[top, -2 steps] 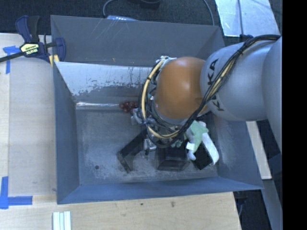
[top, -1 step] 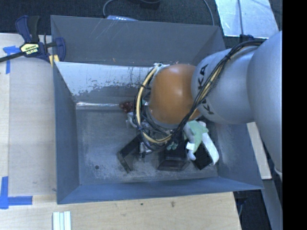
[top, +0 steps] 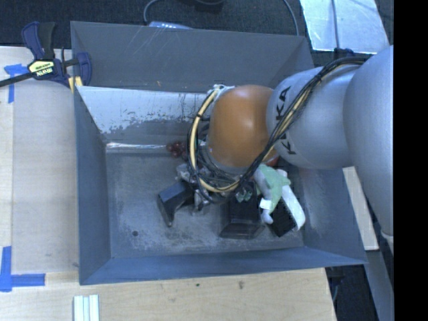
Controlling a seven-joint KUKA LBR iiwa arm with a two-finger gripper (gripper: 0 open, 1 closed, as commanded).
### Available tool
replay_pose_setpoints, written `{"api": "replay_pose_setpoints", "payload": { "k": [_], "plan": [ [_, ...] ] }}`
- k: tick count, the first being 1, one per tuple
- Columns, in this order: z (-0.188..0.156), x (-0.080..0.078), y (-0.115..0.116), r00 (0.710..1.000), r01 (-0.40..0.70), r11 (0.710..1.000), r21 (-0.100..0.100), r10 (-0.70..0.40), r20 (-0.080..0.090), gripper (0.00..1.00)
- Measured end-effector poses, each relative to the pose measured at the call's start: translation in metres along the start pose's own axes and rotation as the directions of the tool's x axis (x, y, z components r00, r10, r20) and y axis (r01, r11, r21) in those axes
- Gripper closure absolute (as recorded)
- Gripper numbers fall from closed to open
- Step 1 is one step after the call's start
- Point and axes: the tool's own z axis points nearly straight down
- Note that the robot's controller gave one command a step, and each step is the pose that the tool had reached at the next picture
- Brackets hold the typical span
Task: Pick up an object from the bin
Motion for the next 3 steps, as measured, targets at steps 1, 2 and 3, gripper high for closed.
{"api": "replay_pose_setpoints", "payload": {
  "k": [1, 2, 3],
  "plan": [
    [0.0, 0.0, 0.0, 1.0, 0.0, 1.0, 0.0, 0.0, 0.0, 1.0],
    [-0.103, -0.011, -0.011, 1.0, -0.031, 1.0, -0.001, 0.031, -0.004, 1.0],
    [-0.103, -0.011, -0.011, 0.999, -0.032, 1.0, -0.001, 0.032, -0.004, 1.0]
  ]
}}
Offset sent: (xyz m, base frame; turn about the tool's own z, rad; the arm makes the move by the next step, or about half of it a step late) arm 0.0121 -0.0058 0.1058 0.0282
